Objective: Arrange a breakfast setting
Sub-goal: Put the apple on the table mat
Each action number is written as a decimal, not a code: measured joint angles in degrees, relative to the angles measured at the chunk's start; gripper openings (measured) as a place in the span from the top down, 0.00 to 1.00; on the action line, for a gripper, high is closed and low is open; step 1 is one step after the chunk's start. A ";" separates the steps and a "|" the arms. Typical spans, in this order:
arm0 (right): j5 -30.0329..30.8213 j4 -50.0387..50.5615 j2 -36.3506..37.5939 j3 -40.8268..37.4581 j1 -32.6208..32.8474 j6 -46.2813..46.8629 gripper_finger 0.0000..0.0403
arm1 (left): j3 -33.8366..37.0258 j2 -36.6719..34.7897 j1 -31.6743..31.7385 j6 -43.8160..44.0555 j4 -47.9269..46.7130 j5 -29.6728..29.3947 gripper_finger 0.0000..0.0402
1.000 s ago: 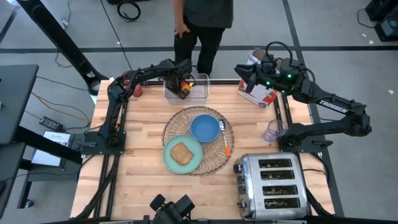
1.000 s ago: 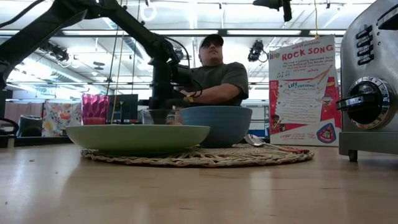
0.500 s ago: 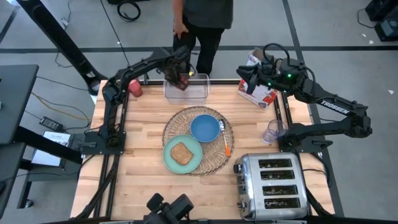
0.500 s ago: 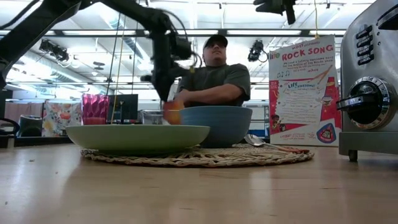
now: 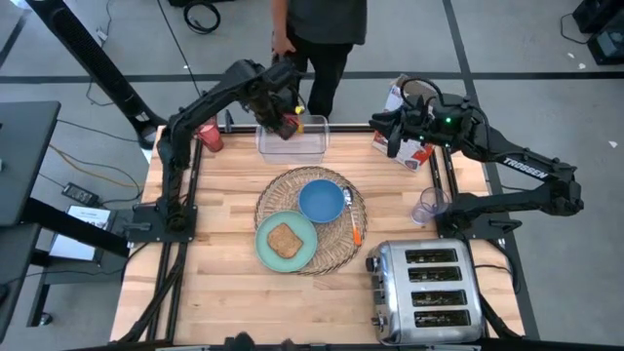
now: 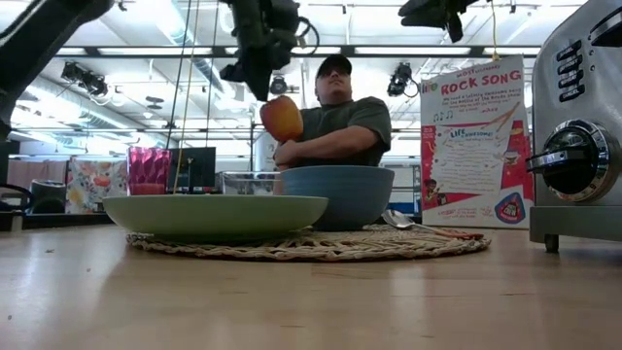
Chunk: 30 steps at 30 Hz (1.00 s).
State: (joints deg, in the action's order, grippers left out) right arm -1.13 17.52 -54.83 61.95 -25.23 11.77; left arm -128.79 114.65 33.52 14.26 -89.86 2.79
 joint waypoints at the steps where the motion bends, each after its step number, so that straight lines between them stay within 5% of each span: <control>1: -0.30 0.24 0.08 -0.02 0.41 -0.25 0.73 | 0.67 -0.60 -1.03 1.19 -0.09 0.13 0.95; 6: -1.95 4.20 0.55 0.00 3.26 -1.70 0.73 | 6.48 -5.15 -6.73 8.33 -0.20 0.07 0.95; 13: -1.43 10.71 0.70 -0.02 9.43 -1.49 0.73 | 24.20 -8.99 -13.08 12.93 0.61 -0.07 0.95; 21: 2.85 12.15 0.70 -0.02 14.56 -0.97 0.73 | 41.21 -9.33 -15.41 16.72 15.77 -1.34 0.95; 30: 3.21 12.17 0.70 0.00 16.67 1.66 0.73 | 46.38 -9.33 -15.32 18.51 22.63 -1.47 0.95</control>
State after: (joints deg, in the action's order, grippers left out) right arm 2.08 29.69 -54.13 61.95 -8.57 13.43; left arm -82.41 105.32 18.20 32.77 -67.23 1.32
